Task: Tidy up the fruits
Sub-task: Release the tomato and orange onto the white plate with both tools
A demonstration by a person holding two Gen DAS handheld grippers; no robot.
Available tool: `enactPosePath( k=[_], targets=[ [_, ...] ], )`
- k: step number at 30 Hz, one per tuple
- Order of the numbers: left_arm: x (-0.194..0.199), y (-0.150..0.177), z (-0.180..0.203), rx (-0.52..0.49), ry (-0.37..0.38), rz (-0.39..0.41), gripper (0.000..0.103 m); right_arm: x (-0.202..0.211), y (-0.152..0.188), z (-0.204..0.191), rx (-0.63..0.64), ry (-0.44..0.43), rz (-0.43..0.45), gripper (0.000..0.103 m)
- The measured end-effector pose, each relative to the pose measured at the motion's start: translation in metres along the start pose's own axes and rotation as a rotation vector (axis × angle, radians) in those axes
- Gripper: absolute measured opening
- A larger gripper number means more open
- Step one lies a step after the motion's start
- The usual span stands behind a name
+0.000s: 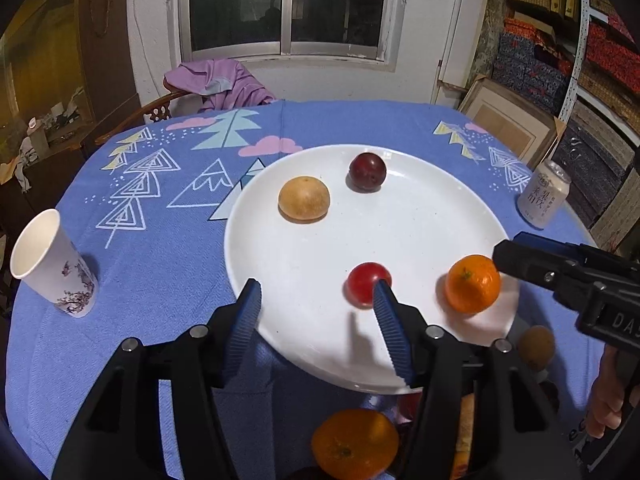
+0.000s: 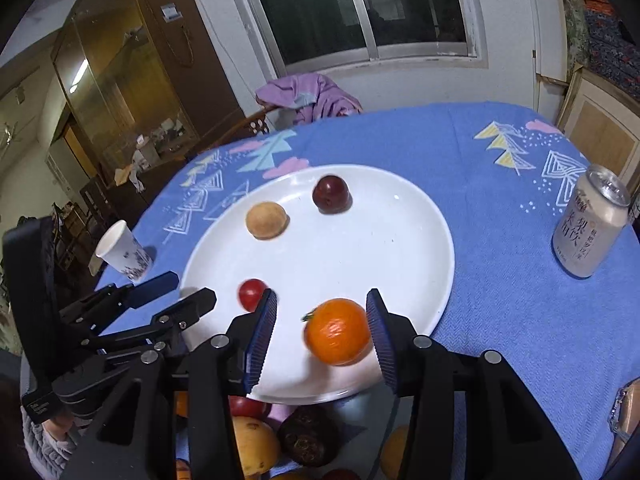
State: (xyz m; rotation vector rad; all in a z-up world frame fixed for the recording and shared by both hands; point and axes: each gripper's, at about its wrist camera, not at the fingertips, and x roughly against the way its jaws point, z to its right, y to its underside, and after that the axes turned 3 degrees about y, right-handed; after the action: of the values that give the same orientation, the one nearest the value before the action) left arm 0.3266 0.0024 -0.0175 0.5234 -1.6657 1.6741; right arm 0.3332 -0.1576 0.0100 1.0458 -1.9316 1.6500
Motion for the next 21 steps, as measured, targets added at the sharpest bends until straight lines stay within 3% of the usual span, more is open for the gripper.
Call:
enactPosePath(
  k=[3, 5, 8, 11, 16, 21],
  targets=[
    [0.02, 0.005, -0.005, 0.013, -0.012, 0.026, 0.062, 0.025, 0.001, -0.002, 0.0, -0.006, 0.061, 0.048],
    [0.036, 0.012, -0.011, 0.023, -0.021, 0.055, 0.072, 0.048, 0.002, -0.004, 0.008, -0.028, 0.098, 0.048],
    [0.061, 0.03, -0.026, 0.048, -0.054, 0.093, 0.08, 0.083, 0.01, -0.006, 0.013, -0.044, 0.167, 0.064],
    [0.08, 0.059, -0.044, 0.085, -0.075, 0.092, 0.084, 0.109, 0.037, -0.004, 0.035, -0.035, 0.209, 0.068],
    [0.086, 0.102, -0.054, 0.104, -0.112, 0.044, 0.09, 0.119, 0.089, 0.02, 0.034, 0.052, 0.211, 0.082],
    [0.078, 0.118, -0.03, -0.002, -0.131, 0.017, 0.091, 0.118, 0.103, 0.052, -0.102, 0.054, 0.18, 0.086]
  ],
)
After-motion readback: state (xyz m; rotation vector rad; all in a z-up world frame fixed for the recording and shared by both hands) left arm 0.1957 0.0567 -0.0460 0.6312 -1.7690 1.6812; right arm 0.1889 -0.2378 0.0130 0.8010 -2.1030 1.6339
